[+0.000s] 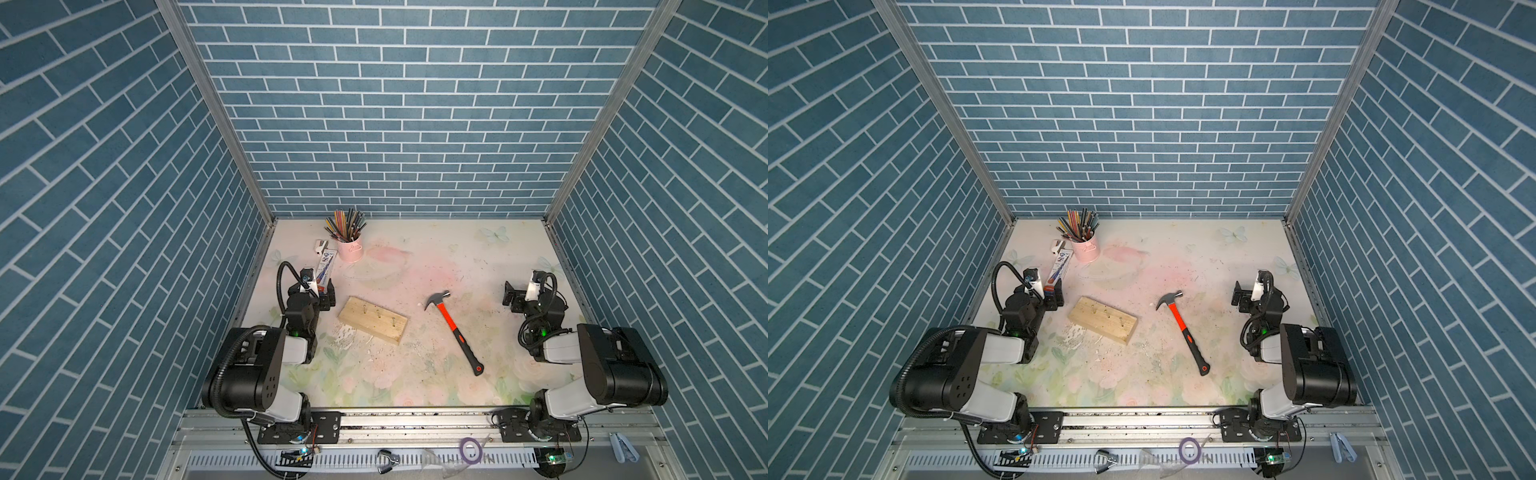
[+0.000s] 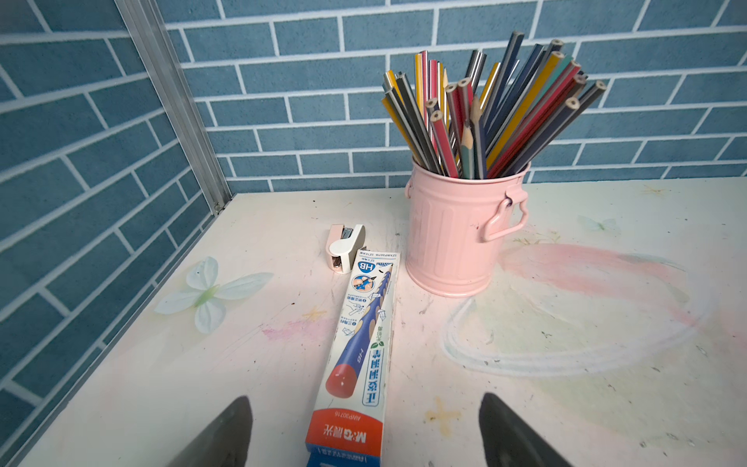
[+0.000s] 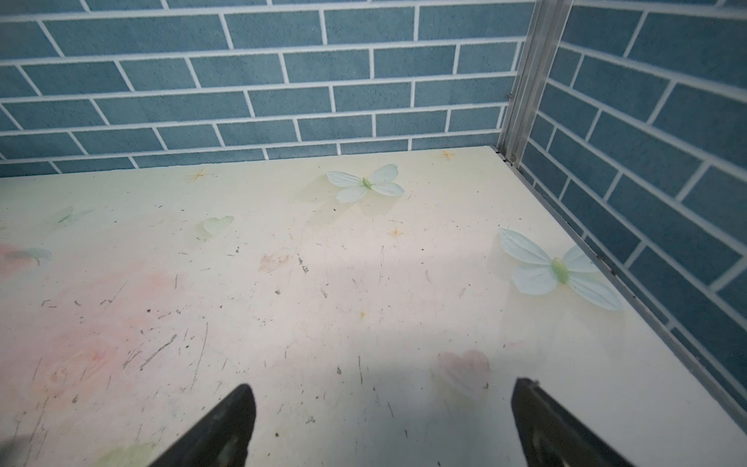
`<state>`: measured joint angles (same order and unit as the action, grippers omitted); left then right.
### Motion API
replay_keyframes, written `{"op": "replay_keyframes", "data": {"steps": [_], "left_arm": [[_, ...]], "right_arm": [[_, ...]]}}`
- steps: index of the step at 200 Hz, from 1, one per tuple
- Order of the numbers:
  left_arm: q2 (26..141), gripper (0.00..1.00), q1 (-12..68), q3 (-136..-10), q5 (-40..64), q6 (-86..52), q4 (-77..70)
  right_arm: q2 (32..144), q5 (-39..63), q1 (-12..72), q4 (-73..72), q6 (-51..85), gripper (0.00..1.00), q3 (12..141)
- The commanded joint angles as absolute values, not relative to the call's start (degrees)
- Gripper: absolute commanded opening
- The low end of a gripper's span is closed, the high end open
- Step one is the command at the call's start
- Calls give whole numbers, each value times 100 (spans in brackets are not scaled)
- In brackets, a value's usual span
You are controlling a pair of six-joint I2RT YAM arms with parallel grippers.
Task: Use a claw hammer to pull out a nail
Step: Adjust the hammer at the center of the board.
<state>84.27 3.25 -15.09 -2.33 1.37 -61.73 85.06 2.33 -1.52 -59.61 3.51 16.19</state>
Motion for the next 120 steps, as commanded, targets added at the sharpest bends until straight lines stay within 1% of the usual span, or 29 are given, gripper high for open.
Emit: {"op": "replay_keyframes", "data": {"steps": [1, 11, 21, 38, 55, 69, 89, 120], "left_arm": [[7723, 88, 540, -1658, -589, 309, -5711], [7236, 88, 650, -1751, -696, 264, -5193], [6831, 88, 690, -1916, -663, -67, -4623], [6335, 88, 787, -2255, -519, -897, -3765], [6050, 88, 1014, -2723, -490, -1915, -2742], [5944, 88, 1181, -2968, -91, -2870, -2128], [5947, 88, 1511, -3097, 525, -4017, -1882], [6258, 88, 2557, -3214, 727, -5385, -1956]], "right_arm": [[7839, 520, -175, -5041, 8, 99, 2059], [7482, 737, -168, -4719, 67, 99, 2165], [7135, 929, -162, -4383, 343, 99, 2344], [6741, 1106, -104, -3749, 1099, 99, 2760], [6623, 1304, 123, -3163, 1904, 99, 3199], [6637, 1477, 480, -2865, 2532, 99, 3461], [6762, 1699, 1206, -2927, 3342, 99, 3638], [7132, 1838, 2390, -3140, 4315, 99, 3923]]}}
